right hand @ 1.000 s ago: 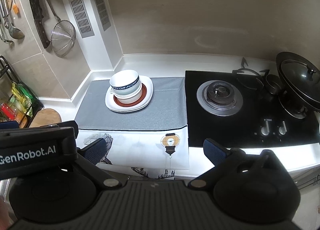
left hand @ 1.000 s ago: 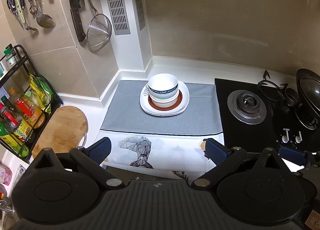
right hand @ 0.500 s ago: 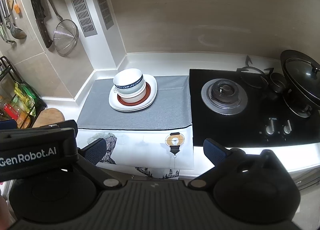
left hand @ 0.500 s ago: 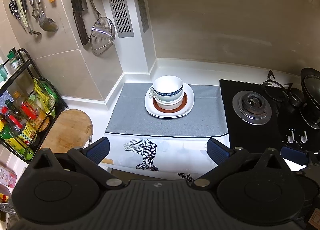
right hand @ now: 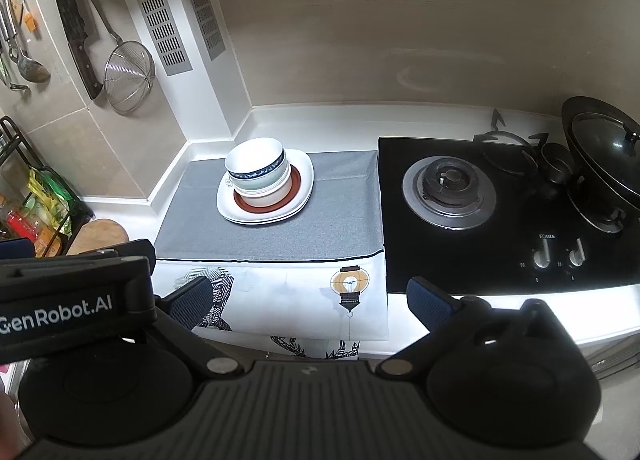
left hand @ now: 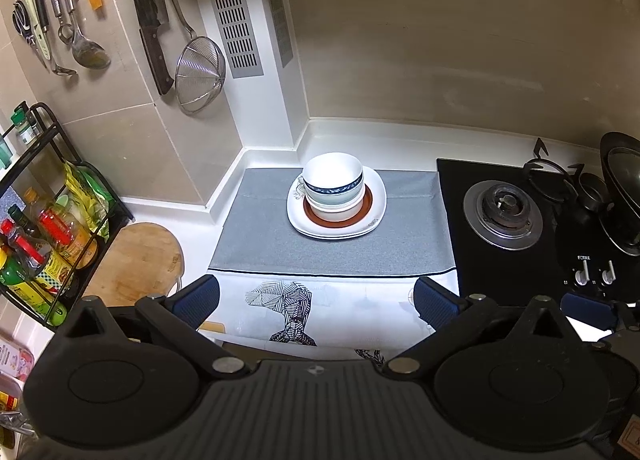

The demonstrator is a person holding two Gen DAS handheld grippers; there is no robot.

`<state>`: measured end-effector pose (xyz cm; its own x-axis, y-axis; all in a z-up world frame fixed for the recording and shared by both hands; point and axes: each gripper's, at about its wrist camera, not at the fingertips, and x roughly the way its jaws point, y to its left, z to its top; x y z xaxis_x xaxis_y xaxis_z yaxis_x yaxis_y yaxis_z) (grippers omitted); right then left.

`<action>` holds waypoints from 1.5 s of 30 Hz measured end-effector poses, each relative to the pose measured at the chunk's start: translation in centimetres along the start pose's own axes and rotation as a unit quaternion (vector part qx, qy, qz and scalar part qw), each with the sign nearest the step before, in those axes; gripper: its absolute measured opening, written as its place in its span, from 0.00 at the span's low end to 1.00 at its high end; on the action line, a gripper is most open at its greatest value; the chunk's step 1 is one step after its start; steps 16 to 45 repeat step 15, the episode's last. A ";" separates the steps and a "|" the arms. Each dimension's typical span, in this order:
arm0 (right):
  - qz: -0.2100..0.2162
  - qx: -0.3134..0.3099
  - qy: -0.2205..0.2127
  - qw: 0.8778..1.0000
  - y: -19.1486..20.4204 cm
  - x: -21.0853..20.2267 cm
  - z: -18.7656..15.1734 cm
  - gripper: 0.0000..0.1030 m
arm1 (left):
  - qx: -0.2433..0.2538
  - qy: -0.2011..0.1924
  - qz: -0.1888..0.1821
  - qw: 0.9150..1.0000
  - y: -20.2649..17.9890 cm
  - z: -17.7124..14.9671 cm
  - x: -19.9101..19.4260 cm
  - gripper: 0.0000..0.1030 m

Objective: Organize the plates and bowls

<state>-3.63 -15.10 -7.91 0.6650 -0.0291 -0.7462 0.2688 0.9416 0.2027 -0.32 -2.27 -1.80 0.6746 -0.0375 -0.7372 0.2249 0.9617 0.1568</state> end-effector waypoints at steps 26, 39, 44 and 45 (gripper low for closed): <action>-0.018 -0.005 0.006 1.000 0.9 1.0 0.5 1.00 | 0.001 0.009 -0.018 1.000 1.0 0.3 1.5 1.00; -0.018 -0.005 0.006 1.000 0.9 1.0 0.5 1.00 | 0.001 0.009 -0.018 1.000 1.0 0.3 1.5 1.00; -0.018 -0.005 0.006 1.000 0.9 1.0 0.5 1.00 | 0.001 0.009 -0.018 1.000 1.0 0.3 1.5 1.00; -0.018 -0.005 0.006 1.000 0.9 1.0 0.5 1.00 | 0.001 0.009 -0.018 1.000 1.0 0.3 1.5 1.00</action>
